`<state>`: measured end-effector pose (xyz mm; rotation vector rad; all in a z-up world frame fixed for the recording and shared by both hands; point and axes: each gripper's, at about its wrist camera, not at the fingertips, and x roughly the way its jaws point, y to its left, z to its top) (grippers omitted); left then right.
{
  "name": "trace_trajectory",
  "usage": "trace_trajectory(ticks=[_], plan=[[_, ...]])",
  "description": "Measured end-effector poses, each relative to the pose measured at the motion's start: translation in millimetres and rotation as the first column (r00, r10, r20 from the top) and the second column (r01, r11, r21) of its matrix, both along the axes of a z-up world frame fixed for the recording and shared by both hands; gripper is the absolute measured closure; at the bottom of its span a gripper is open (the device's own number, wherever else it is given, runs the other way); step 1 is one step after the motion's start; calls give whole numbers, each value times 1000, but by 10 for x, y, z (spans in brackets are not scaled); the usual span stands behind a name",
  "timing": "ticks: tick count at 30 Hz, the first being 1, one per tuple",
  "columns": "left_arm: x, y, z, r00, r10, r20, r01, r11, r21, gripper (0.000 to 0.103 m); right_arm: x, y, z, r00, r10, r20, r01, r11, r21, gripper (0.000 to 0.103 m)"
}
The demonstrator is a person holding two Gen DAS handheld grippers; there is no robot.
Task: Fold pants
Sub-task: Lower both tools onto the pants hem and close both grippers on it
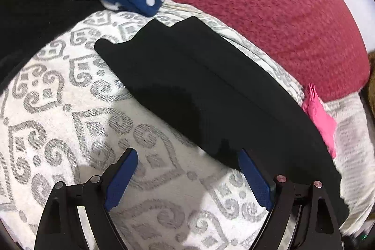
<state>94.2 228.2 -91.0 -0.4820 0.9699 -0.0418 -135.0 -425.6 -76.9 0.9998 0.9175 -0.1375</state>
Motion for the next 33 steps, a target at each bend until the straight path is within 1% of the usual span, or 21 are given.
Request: trace_trajectory(ticks=[2, 5, 7, 8, 9, 10, 12, 13, 14, 15, 16, 17, 18, 19, 20, 21, 22, 23, 25, 28, 33], plan=[[60, 20, -12, 1000, 17, -7, -17, 999, -27, 13, 0, -15, 1, 1000, 3, 4, -3, 1000, -13, 50], [165, 24, -33, 999, 33, -27, -34, 998, -59, 13, 5, -36, -33, 1000, 1, 7, -1, 1000, 0, 50], [219, 18, -49, 999, 39, -37, -41, 996, -80, 14, 12, -26, -22, 1000, 6, 6, -6, 1000, -10, 50], [245, 16, -56, 998, 44, -40, -48, 994, -94, 21, 16, -21, -15, 1000, 7, 7, -7, 1000, -14, 50], [283, 14, -76, 998, 43, -54, -49, 992, -119, 32, 14, -20, -9, 1000, 8, 7, -8, 1000, -17, 50], [312, 16, -106, 997, 40, -70, -50, 988, -147, 37, 18, -19, 1, 1000, 9, 8, -9, 1000, -22, 50], [357, 22, -144, 994, 52, -93, -68, 982, -177, 58, 30, -12, 12, 1000, 9, 10, -9, 1000, -27, 50], [375, 25, -159, 994, 54, -95, -71, 980, -188, 63, 33, -11, 15, 1000, 8, 10, -7, 1000, -27, 50], [394, 27, -184, 994, 47, -102, -67, 977, -204, 75, 34, -14, 17, 1000, 8, 12, -8, 1000, -27, 50], [414, 31, -216, 993, 39, -114, -64, 973, -223, 84, 38, -11, 23, 1000, 9, 14, -9, 1000, -30, 50], [430, 31, -247, 991, 40, -125, -68, 970, -234, 88, 43, -9, 22, 1000, 11, 14, -11, 999, -33, 50], [440, 35, -262, 991, 44, -130, -74, 970, -232, 94, 47, -1, 20, 1000, 11, 13, -10, 999, -34, 50], [447, 35, -264, 991, 45, -130, -73, 971, -225, 97, 51, -4, 16, 1000, 10, 13, -10, 999, -33, 51], [446, 35, -253, 991, 43, -125, -70, 973, -221, 98, 50, -5, 22, 1000, 8, 13, -8, 999, -39, 62], [430, 41, -227, 993, 46, -113, -70, 973, -219, 99, 54, -6, 36, 1000, 9, 14, -9, 998, -55, 86], [403, 43, -183, 994, 51, -93, -70, 974, -215, 100, 65, -5, 60, 1000, 16, 13, -15, 997, -77, 90], [381, 47, -143, 996, 49, -74, -64, 975, -214, 100, 71, -9, 95, 999, 25, 19, -23, 995, -96, 91], [355, 49, -107, 997, 50, -55, -61, 974, -218, 100, 67, -17, 116, 999, 24, 28, -22, 995, -93, 94], [303, 36, -2, 999, 46, -27, -50, 977, -209, 100, 65, -16, 170, 999, 26, 40, -22, 994, -105, 95], [250, 3, 164, 999, 37, 11, -34, 983, -183, 100, 52, 22, 342, 996, 47, 77, -34, 987, -157, 95], [189, 5, 513, 995, 41, 94, -24, 985, -171, 100, 5, 74, 658, 985, 75, 155, -37, 972, -232, 95]])
